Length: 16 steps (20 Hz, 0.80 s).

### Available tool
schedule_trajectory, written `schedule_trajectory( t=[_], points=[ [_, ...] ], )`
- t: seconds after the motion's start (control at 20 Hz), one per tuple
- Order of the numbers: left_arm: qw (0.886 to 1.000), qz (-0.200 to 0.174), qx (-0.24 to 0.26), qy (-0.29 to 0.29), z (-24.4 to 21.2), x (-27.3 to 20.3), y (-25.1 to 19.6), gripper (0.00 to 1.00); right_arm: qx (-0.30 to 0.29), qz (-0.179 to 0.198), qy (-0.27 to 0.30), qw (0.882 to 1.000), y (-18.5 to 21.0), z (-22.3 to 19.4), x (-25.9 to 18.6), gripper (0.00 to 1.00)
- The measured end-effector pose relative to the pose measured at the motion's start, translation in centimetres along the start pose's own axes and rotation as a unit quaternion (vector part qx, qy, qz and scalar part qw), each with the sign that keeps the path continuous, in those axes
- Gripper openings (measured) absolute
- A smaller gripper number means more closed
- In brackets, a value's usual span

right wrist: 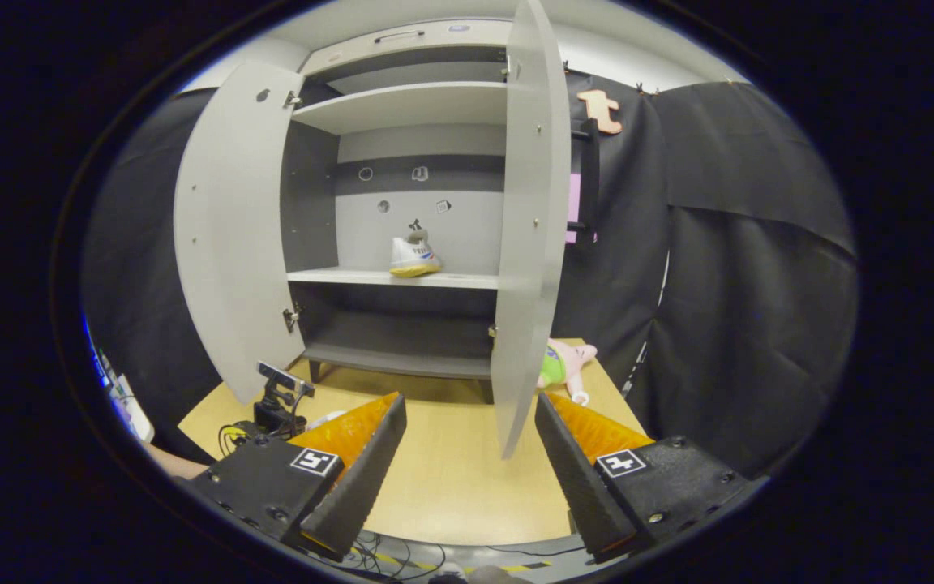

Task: Grab one shoe with the right hand and put it into the shoe cabinet, grab the other shoe with the left hand and put it into the shoe cabinet; then close the right door with the right hand and the left door with the left hand.

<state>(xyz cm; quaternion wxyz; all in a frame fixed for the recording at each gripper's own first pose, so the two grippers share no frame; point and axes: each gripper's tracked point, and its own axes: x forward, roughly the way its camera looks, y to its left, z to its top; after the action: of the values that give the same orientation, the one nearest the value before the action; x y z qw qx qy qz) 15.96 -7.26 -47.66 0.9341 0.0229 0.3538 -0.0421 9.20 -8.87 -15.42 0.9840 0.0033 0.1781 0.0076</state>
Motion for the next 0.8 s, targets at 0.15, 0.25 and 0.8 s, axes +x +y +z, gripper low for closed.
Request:
schedule_trajectory(
  t=[0.15,0.25,0.8],
  points=[
    [1.0,-0.01,0.001,0.003,0.3,0.6,-0.3,0.6,-0.004,0.01,0.007,1.0,0.4,0.0,1.2,1.0],
    [1.0,0.012,-0.007,0.016,0.3,0.4,1.0,0.59,-0.006,0.019,0.004,1.0,0.9,0.3,1.7,1.0],
    [0.997,0.059,-0.013,-0.056,8.4,-5.4,3.4,0.18,0.011,0.08,-0.057,0.995,3.5,5.5,3.0,1.0]
  ],
)
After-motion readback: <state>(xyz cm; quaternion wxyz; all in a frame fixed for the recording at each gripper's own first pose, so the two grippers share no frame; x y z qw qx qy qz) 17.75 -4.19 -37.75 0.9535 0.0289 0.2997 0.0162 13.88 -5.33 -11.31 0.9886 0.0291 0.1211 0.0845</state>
